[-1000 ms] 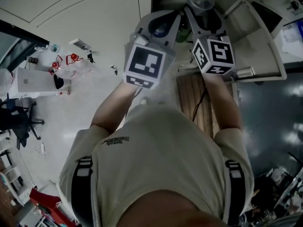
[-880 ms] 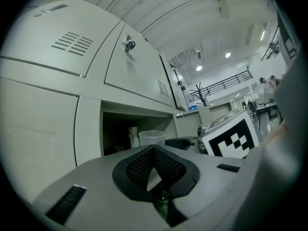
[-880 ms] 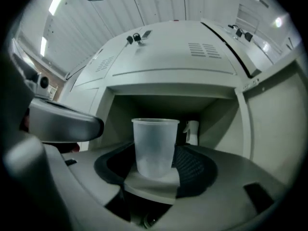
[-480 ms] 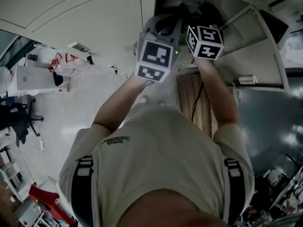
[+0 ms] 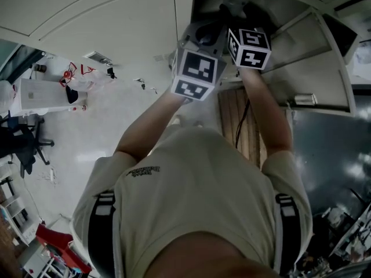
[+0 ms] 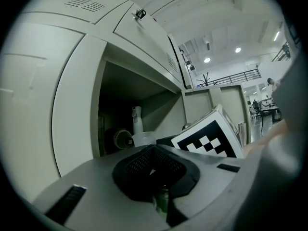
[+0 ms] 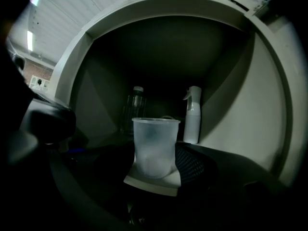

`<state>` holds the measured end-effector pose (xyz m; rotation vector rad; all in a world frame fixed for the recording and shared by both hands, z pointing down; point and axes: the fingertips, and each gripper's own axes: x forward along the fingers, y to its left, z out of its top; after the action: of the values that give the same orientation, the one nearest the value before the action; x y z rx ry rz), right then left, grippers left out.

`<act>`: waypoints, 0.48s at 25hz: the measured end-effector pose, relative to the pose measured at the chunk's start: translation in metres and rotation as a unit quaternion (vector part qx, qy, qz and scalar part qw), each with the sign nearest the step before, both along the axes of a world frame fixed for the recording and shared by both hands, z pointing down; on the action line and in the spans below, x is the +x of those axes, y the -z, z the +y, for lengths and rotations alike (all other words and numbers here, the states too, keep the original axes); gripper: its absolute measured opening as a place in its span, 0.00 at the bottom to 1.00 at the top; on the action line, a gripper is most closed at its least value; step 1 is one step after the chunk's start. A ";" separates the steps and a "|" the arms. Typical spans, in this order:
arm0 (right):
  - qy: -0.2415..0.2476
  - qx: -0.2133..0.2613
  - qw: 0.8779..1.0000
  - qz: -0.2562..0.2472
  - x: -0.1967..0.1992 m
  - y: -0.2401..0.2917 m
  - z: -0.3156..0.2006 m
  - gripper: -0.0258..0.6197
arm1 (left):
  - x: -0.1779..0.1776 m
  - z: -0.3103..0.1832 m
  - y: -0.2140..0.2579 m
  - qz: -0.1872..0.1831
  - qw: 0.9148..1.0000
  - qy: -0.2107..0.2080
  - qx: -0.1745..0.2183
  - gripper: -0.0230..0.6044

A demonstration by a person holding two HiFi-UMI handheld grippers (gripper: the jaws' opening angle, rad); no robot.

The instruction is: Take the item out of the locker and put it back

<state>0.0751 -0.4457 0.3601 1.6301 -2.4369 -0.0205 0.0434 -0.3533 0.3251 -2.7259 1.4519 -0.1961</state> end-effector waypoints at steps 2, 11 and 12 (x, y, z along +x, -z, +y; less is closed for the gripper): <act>-0.002 -0.004 1.000 -0.001 0.001 -0.003 -0.002 0.47 | -0.001 0.000 0.000 0.000 1.000 0.000 0.001 0.06; -0.007 0.005 1.000 -0.019 0.010 0.008 0.007 0.55 | -0.004 0.003 0.006 0.005 1.000 0.000 0.006 0.06; -0.005 0.007 1.000 -0.024 0.011 0.013 0.010 0.55 | -0.004 0.004 0.009 0.006 1.000 0.000 0.009 0.06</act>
<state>0.0858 -0.4354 0.3472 1.6680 -2.4683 0.0030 0.0397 -0.3492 0.3161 -2.7182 1.4480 -0.1656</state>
